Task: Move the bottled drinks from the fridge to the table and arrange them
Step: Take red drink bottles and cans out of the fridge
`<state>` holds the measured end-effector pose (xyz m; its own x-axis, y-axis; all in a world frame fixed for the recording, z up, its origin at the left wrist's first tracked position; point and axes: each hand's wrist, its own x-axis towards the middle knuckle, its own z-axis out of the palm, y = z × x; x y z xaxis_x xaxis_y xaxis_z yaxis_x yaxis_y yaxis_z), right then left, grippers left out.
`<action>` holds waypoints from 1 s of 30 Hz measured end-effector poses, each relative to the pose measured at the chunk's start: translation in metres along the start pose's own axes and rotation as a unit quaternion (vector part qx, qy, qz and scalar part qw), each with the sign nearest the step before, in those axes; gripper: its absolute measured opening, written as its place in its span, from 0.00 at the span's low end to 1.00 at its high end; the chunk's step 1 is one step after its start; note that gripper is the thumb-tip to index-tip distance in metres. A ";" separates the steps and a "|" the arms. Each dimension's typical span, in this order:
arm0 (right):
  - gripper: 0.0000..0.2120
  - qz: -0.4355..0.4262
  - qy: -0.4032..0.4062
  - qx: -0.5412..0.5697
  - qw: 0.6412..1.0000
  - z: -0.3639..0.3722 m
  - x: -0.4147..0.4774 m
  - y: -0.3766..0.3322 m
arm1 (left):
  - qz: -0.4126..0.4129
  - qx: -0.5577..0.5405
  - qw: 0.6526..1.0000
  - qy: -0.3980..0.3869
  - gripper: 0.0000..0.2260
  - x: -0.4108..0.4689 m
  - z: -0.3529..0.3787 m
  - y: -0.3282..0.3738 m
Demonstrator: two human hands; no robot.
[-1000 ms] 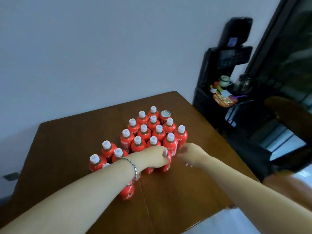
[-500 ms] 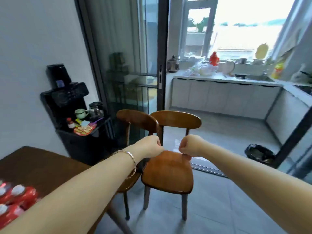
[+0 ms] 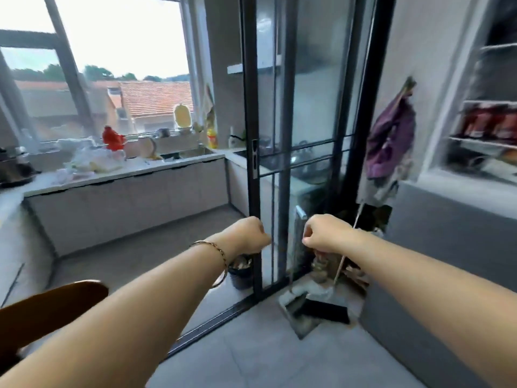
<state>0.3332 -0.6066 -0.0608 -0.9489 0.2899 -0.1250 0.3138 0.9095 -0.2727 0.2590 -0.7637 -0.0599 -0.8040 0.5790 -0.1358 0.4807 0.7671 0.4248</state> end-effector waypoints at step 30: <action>0.08 0.372 0.240 -0.016 0.897 -0.310 0.128 0.546 | 0.384 -0.106 0.917 0.015 0.11 0.454 0.085 0.589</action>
<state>0.3725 0.0195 0.0700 -0.3861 0.9074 0.1660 0.8718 0.4178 -0.2558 0.2068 -0.0248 0.0524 -0.2687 0.9155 0.2995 0.8323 0.0641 0.5506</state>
